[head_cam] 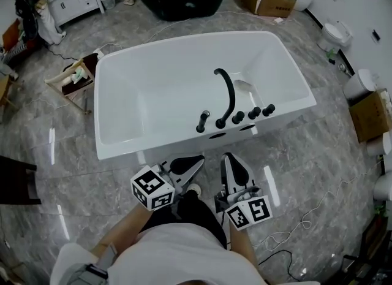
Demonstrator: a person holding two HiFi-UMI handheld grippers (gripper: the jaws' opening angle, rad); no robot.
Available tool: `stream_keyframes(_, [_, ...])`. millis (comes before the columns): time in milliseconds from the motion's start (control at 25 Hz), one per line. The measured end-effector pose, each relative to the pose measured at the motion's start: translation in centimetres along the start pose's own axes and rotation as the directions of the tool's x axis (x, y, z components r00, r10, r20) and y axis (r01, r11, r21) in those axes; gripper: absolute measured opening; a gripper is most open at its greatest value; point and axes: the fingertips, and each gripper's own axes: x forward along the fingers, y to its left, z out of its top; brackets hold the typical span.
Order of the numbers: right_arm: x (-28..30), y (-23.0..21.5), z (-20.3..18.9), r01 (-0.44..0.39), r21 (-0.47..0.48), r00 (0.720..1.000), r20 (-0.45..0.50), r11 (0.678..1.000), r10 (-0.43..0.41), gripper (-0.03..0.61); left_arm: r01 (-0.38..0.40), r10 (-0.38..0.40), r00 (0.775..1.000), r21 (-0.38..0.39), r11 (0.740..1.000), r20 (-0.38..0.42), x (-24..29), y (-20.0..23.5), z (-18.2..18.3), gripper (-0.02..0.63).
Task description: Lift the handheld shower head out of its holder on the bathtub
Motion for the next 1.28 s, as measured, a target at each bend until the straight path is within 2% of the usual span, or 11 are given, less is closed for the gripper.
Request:
stream_keyframes(280, [3.3, -2.4, -0.8, -0.003, -0.069, 0.997, -0.082, 0.998, -0.003, 0.02, -0.056, 0.056, 0.998, 0.002, 0.998, 0.019, 1.6, 2.9, 1.1, 0.012])
stream_keyframes(400, [4.4, -2.3, -1.0, -0.017, -0.09, 0.996, -0.084, 0.996, 0.01, 0.03, -0.073, 0.073, 0.997, 0.007, 0.997, 0.02, 1.6, 3.8, 1.4, 0.012])
stream_keyframes(440, [4.6, -2.3, -1.0, -0.016, -0.084, 0.997, -0.077, 0.996, 0.009, 0.068, -0.076, 0.076, 0.997, 0.008, 0.997, 0.019, 1.6, 4.0, 1.4, 0.012])
stream_keyframes(480, [4.9, -2.4, -1.1, -0.013, -0.076, 0.997, -0.073, 0.997, 0.007, 0.156, -0.078, 0.078, 0.997, 0.009, 0.997, 0.018, 1.6, 4.3, 1.3, 0.012])
stream_keyframes(520, [5.1, -2.5, -1.2, -0.008, -0.068, 0.997, -0.074, 0.998, 0.003, 0.207, -0.08, 0.08, 0.997, 0.008, 0.997, 0.016, 1.6, 4.6, 1.3, 0.012])
stream_keyframes(840, [7.3, -4.4, -1.6, 0.059, -0.09, 0.991, -0.115, 0.994, -0.069, 0.209, -0.09, 0.09, 0.996, 0.001, 0.996, -0.007, 2.9, 7.9, 1.5, 0.012])
stream_keyframes(1000, [9.4, -5.6, -3.6, 0.066, -0.104, 0.985, -0.153, 0.992, -0.081, 0.209, -0.121, 0.121, 0.992, 0.015, 0.993, -0.019, 3.2, 10.7, 1.1, 0.012])
stream_keyframes(1280, [12.5, -7.5, -7.3, 0.046, -0.115, 0.977, -0.204, 0.992, -0.069, 0.209, -0.146, 0.145, 0.989, -0.008, 0.989, -0.027, 4.1, 14.6, -1.1, 0.012])
